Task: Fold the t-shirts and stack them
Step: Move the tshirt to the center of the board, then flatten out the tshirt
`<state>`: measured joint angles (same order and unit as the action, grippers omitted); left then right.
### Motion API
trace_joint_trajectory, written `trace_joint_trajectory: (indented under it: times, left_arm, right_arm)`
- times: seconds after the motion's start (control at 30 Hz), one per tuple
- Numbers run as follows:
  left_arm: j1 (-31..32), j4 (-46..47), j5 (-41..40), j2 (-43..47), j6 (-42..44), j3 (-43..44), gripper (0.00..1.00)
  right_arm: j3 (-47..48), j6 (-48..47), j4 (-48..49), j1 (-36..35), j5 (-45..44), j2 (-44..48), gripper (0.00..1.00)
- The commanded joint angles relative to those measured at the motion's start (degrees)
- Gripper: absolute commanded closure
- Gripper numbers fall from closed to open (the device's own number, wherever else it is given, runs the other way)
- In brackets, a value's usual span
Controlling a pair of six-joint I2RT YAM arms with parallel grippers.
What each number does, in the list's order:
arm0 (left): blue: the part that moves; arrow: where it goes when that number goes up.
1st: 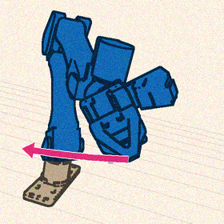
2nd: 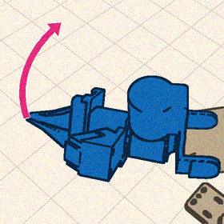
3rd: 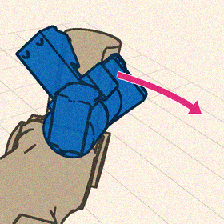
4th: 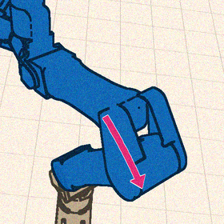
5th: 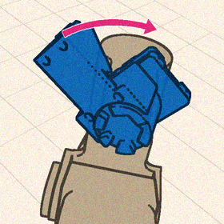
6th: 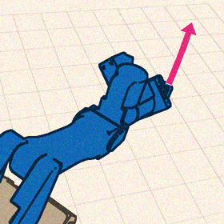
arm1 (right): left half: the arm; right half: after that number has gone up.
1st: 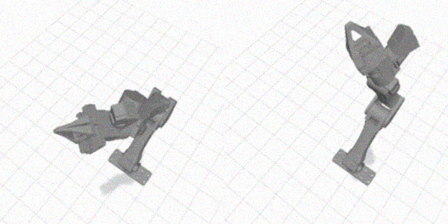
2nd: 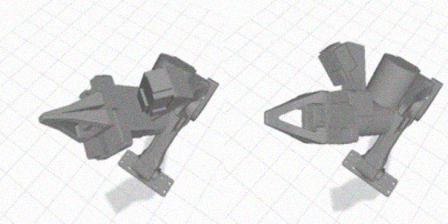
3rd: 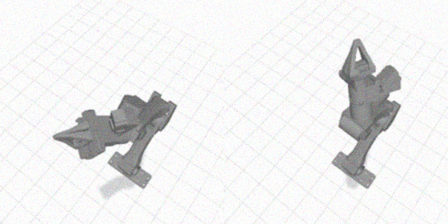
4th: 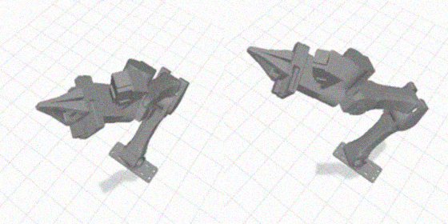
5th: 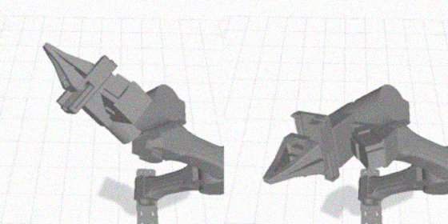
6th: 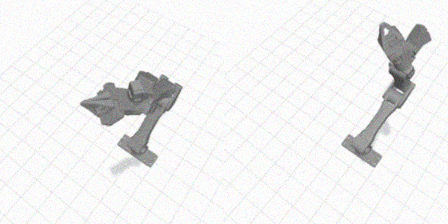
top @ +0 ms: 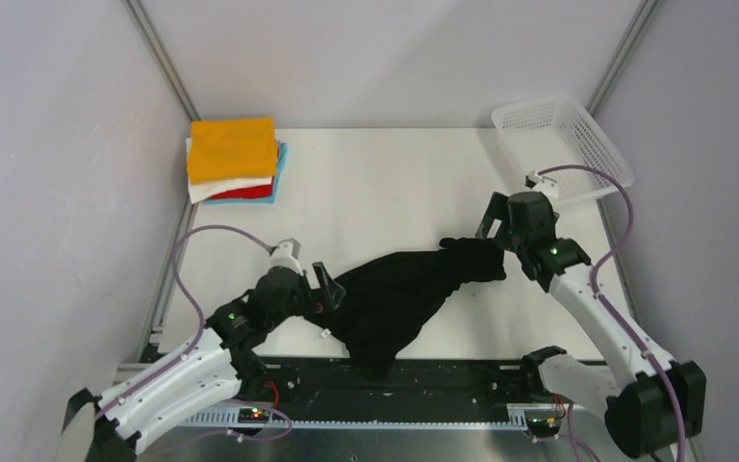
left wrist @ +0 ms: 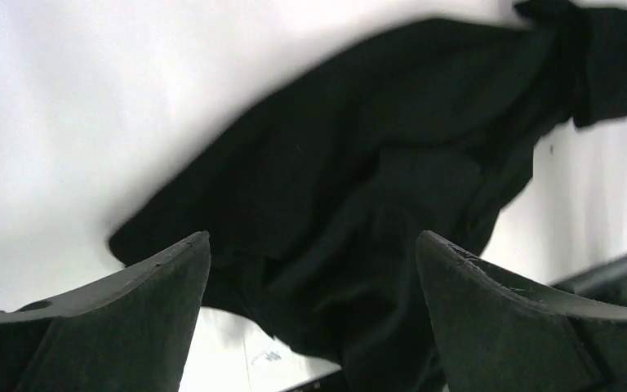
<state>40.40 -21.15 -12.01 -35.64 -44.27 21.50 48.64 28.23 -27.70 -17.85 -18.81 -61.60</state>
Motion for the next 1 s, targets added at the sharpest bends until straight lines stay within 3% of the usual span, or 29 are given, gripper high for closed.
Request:
trace_joint_trajectory:
  times: [0.0, 0.2, 0.27, 0.33, 0.37, 0.4, 0.47, 0.73, 0.97]
  left_arm:
    - [6.06, 0.38, 2.30, -4.24, -3.99, 1.61, 0.00]
    - [7.62, 3.37, -0.30, -15.57, -6.11, 3.19, 0.02]
    - [7.84, 5.52, 1.44, -19.53, -5.80, 4.11, 0.13]
    - [7.93, 6.97, 2.34, -22.94, -5.46, 4.89, 0.51]
    - [7.98, 7.23, 2.34, -24.38, -5.25, 5.19, 0.64]
    - [7.99, 7.25, 1.66, -24.78, -5.02, 5.48, 0.89]
    - [7.95, 7.33, 0.02, -24.19, -4.77, 5.56, 0.99]
    - [7.97, 7.30, -9.18, -10.82, -2.07, 3.40, 1.00]
    - [7.97, 7.25, -11.40, -8.79, -0.04, 3.25, 1.00]
  right_arm:
    - [-4.01, -3.19, 2.64, -2.31, 2.83, 6.16, 0.01]
    - [-8.11, -5.19, 6.16, -2.92, 11.36, 8.32, 0.01]
    - [-8.43, -4.75, 6.22, -2.98, 10.82, 6.82, 0.01]
    - [-8.64, -4.18, 6.14, -3.06, 10.02, 3.89, 0.01]
    - [-8.65, -4.26, 6.20, -3.20, 9.82, 3.13, 0.01]
    - [-8.70, -4.33, 6.38, -3.27, 9.66, 1.52, 0.01]
    - [-8.72, -4.25, 6.94, -3.41, 9.04, -0.24, 0.00]
    - [-7.56, -4.46, 11.63, -3.42, 4.12, -5.00, 0.00]
    - [-5.03, -5.57, 8.91, -3.49, 4.39, -11.65, 0.00]
